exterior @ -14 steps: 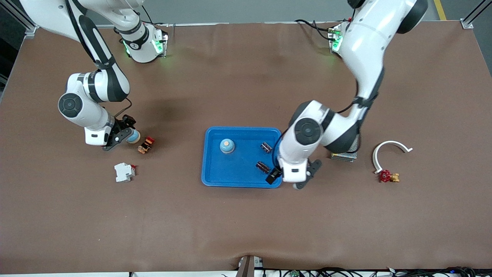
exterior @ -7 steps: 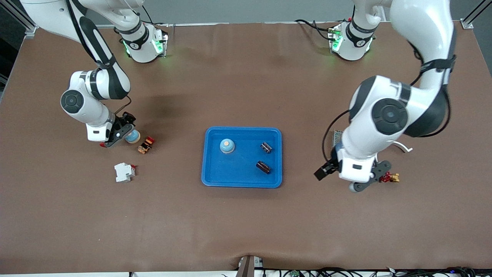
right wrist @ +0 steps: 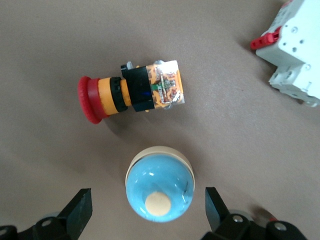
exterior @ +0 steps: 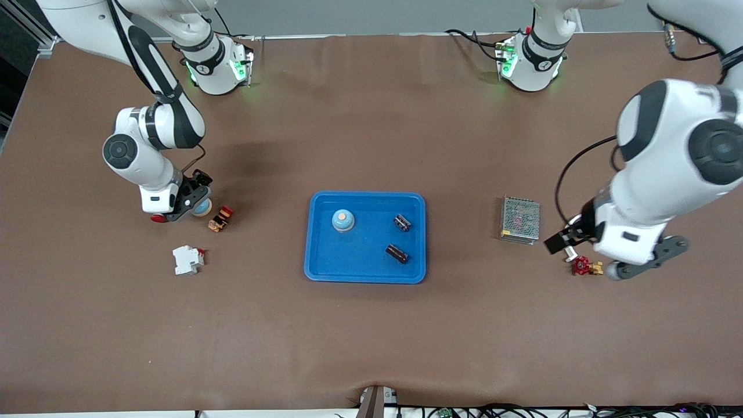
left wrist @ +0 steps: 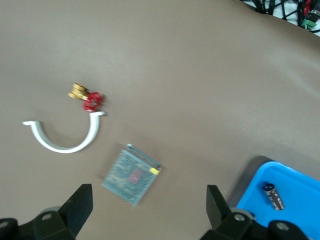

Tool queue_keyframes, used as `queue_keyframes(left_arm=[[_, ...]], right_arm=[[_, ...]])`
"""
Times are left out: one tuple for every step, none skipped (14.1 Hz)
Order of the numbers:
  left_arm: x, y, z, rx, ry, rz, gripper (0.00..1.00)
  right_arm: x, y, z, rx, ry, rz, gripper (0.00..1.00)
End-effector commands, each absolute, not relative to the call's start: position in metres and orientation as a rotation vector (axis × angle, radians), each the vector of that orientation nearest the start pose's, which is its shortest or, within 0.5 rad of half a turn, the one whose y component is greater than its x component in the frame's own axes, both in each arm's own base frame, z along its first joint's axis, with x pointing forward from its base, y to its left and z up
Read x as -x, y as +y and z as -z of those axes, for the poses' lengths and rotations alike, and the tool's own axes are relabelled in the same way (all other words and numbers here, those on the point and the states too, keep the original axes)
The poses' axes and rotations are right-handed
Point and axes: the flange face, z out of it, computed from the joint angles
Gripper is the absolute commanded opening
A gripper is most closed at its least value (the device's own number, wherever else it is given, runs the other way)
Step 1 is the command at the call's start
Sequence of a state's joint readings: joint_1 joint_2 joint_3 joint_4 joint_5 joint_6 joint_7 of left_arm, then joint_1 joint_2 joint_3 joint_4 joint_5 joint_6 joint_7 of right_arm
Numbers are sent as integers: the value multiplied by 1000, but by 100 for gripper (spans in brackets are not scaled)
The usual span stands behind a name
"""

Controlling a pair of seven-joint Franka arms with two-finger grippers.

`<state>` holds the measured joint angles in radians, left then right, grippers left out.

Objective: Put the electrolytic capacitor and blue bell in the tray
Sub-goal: 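Retract the left gripper while the right gripper grasps the second blue bell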

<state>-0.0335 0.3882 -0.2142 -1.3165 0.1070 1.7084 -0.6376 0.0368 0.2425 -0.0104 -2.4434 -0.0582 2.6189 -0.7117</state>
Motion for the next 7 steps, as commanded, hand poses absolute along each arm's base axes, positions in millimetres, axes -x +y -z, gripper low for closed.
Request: queue_keyframes(left_arm=[[-648,-108,-542,3069,-533,11,100],[-648,-95,-543,3069,-506,2,100],[-647,-84,-546,3070,-466,-12,100],[-644,-76,-554,3071,-437,0,100],[-643,-70,-558,3070,-427,3,100],[-641,-60,-560,3067,-416,-17,100],[-638,-50,-565,3067,-395,-22,100]], right_arm=[[-476,13,-186,2903,-1184,-105,100],[-476,13,-186,2903,-1184,-105,100],[-475,12,-184,2901,-1184,-109,100],[-475,12,-183,2900,-1183,-114,100],[-474,12,-182,2900,-1183,-116,100],[-475,12,-182,2901,-1184,-109,100],[-476,12,-182,2905,-1183,-98,100]])
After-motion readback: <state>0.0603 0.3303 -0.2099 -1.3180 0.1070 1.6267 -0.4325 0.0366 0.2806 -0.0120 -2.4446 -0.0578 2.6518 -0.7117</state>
